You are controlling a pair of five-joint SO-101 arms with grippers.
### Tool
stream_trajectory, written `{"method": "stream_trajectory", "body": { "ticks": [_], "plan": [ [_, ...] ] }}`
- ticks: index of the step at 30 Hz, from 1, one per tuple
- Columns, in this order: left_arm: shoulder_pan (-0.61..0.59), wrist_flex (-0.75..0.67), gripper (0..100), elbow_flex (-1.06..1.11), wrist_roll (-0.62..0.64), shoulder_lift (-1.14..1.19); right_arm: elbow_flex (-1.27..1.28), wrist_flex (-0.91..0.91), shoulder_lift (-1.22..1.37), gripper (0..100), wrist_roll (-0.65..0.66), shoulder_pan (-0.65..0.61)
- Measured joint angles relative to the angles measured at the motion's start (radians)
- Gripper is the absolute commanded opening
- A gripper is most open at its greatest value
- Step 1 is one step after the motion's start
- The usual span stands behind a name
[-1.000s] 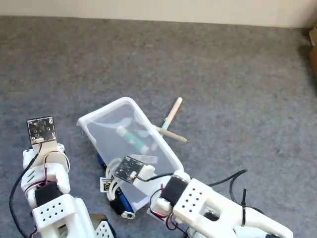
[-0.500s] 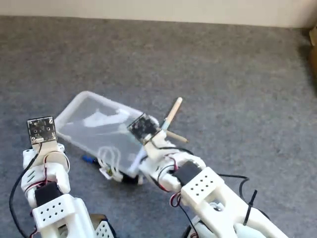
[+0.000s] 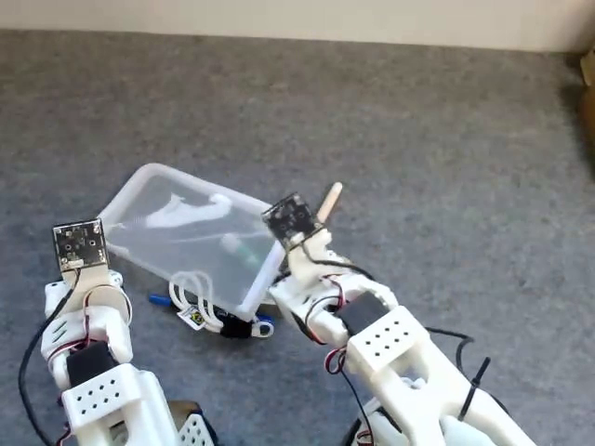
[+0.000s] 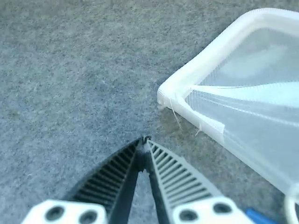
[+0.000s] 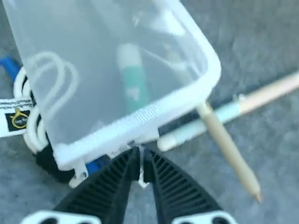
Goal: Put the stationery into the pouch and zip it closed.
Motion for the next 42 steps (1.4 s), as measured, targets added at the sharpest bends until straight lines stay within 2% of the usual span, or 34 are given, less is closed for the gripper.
{"method": "stream_trajectory", "body": {
  "ticks": [3,7,12,17,23,32,38,42],
  "plan": [
    [0.0,0.0,3,0.0,0.0,0.0,-0.089,0.155,0.0,23.1,-0.13,0.0],
    [0.0,0.0,3,0.0,0.0,0.0,-0.19,0.373,0.0,23.3,-0.21,-0.051],
    [0.0,0.0,3,0.0,0.0,0.0,-0.216,0.41,0.0,23.3,-0.282,-0.196],
    [0.0,0.0,3,0.0,0.0,0.0,-0.127,0.281,0.0,23.1,-0.33,-0.295],
    [0.0,0.0,3,0.0,0.0,0.0,0.005,0.089,0.0,23.1,-0.342,-0.302],
    [0.0,0.0,3,0.0,0.0,0.0,0.106,-0.08,0.0,23.0,-0.342,-0.302],
    [0.0,0.0,3,0.0,0.0,0.0,0.157,-0.187,0.0,12.1,-0.342,-0.302],
    [0.0,0.0,3,0.0,0.0,0.0,0.169,-0.23,0.0,11.7,-0.342,-0.302]
  ]
}}
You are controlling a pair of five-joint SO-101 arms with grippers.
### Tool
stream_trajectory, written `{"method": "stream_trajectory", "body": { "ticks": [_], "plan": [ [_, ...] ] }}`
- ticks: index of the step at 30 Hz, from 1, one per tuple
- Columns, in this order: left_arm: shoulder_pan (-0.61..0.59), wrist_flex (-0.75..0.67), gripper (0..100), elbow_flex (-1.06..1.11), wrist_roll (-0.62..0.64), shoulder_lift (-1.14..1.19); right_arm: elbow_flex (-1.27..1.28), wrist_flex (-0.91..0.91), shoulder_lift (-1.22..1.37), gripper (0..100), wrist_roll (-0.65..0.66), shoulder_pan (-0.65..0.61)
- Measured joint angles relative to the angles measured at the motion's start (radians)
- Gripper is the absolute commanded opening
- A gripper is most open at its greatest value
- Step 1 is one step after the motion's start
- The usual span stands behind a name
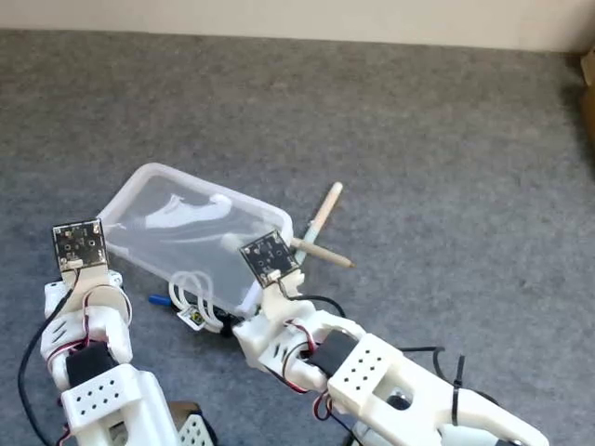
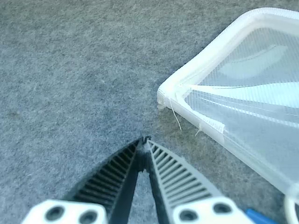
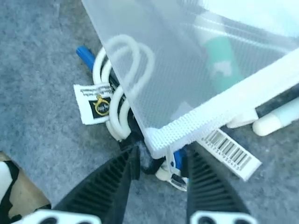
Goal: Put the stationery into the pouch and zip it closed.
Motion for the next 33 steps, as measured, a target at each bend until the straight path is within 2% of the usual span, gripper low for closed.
{"method": "stream_trajectory", "body": {
  "ticks": [8,17,21,23,26,33],
  "plan": [
    [0.0,0.0,3,0.0,0.0,0.0,0.0,-0.011,0.012,11.7,0.0,0.0],
    [0.0,0.0,3,0.0,0.0,0.0,-0.051,-0.02,0.261,11.0,0.031,0.009],
    [0.0,0.0,3,0.0,0.0,0.0,-0.091,-0.012,0.298,1.7,0.038,0.026],
    [0.0,0.0,3,0.0,0.0,0.0,-0.1,-0.002,0.313,0.5,0.08,0.026],
    [0.0,0.0,3,0.0,0.0,0.0,-0.13,0.087,0.313,0.8,0.147,0.026],
    [0.0,0.0,3,0.0,0.0,0.0,-0.233,0.368,0.218,0.8,0.172,0.052]
  ]
}}
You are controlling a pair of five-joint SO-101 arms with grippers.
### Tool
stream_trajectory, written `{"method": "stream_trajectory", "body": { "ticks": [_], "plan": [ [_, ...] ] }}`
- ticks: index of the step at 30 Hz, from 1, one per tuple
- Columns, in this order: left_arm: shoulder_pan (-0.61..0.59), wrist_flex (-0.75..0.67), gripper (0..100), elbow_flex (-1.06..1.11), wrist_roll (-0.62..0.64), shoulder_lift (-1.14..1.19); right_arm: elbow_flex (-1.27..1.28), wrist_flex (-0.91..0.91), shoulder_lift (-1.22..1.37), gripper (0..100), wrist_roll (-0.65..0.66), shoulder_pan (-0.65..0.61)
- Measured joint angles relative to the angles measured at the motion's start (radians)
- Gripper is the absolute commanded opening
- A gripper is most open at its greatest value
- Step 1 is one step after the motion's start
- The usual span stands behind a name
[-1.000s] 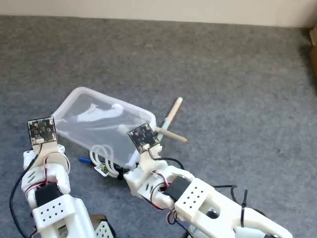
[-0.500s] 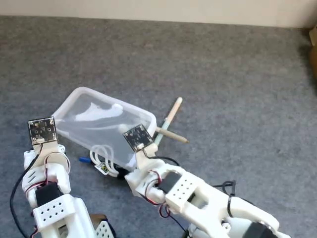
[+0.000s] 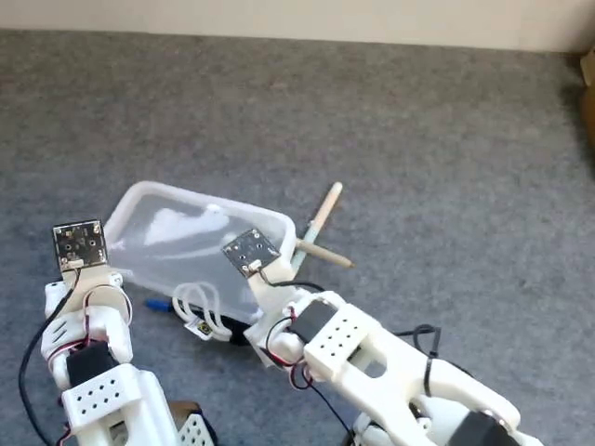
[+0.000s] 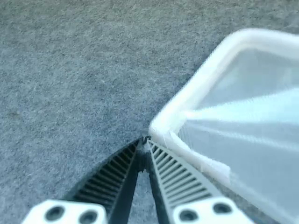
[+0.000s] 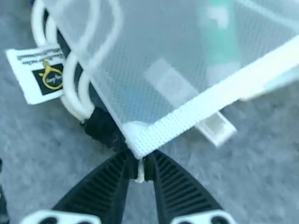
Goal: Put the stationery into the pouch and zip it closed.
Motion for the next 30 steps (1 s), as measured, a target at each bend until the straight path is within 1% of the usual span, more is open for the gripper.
{"method": "stream_trajectory", "body": {
  "ticks": [4,8,11,14,17,24,30],
  "plan": [
    [0.0,0.0,3,0.0,0.0,0.0,-0.049,0.11,-0.064,0.8,0.003,0.0],
    [0.0,0.0,3,0.0,0.0,0.0,-0.124,0.226,-0.092,0.8,0.072,0.0],
    [0.0,0.0,3,0.0,0.0,0.0,-0.21,0.305,-0.097,0.8,0.1,0.028],
    [0.0,0.0,3,0.0,0.0,0.0,-0.307,0.353,-0.097,0.8,0.103,0.072],
    [0.0,0.0,3,0.0,0.0,0.0,-0.405,0.399,-0.097,0.8,0.152,0.1],
    [0.0,0.0,3,0.0,0.0,0.0,-0.582,0.523,-0.097,1.2,0.23,0.107],
    [0.0,0.0,3,0.0,0.0,0.0,-0.637,0.641,-0.097,1.3,0.288,0.107]
  ]
}}
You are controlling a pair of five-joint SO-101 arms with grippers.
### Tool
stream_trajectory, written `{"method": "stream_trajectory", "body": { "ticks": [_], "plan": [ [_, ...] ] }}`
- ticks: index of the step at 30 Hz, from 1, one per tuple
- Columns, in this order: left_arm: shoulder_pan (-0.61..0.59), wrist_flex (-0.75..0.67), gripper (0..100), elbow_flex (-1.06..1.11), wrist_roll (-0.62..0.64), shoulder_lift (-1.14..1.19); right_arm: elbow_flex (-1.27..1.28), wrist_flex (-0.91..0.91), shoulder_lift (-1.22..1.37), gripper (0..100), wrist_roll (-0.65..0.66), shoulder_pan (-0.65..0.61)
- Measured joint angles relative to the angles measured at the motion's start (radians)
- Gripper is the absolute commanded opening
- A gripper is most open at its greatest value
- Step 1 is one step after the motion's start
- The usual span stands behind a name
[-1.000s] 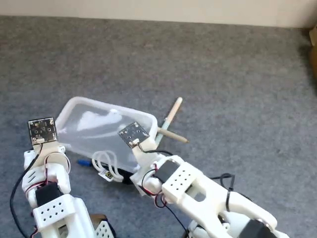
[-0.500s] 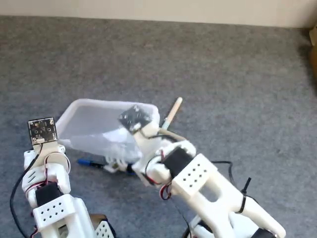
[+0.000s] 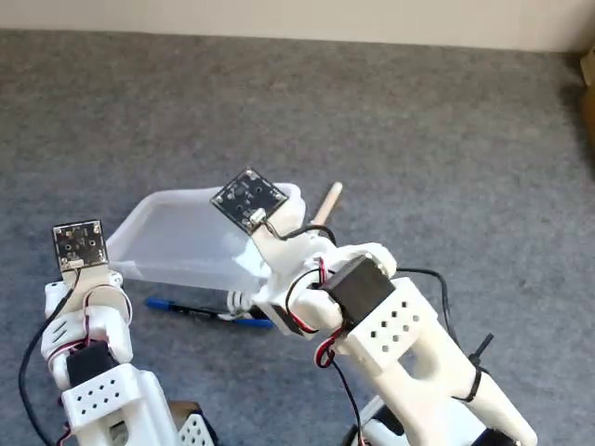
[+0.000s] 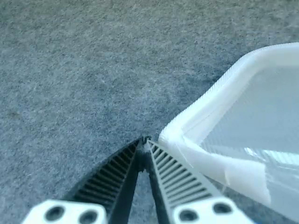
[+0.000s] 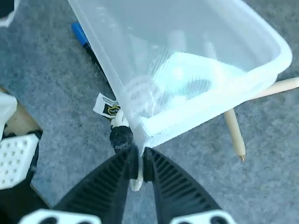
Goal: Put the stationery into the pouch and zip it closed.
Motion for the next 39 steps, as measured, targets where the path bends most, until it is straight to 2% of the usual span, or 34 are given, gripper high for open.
{"method": "stream_trajectory", "body": {
  "ticks": [7,12,18,26,28,33,36,39],
  "plan": [
    [0.0,0.0,3,0.0,0.0,0.0,-0.074,0.098,0.086,1.3,0.025,0.037],
    [0.0,0.0,3,0.0,0.0,0.0,-0.278,0.213,0.318,1.3,0.026,0.101],
    [0.0,0.0,3,0.0,0.0,0.0,-0.546,0.233,0.546,1.3,0.026,0.109],
    [0.0,0.0,3,0.0,0.0,0.0,-0.681,0.003,0.781,1.5,0.026,0.11],
    [0.0,0.0,3,0.0,0.0,0.0,-0.681,-0.061,0.833,5.3,0.025,0.11],
    [0.0,0.0,3,0.0,0.0,0.0,-0.681,-0.146,0.881,23.9,-0.129,0.11],
    [0.0,0.0,3,0.0,0.0,0.0,-0.681,-0.152,0.879,24.5,-0.207,0.11],
    [0.0,0.0,3,0.0,0.0,0.0,-0.681,-0.155,0.85,24.5,-0.227,0.11]
  ]
}}
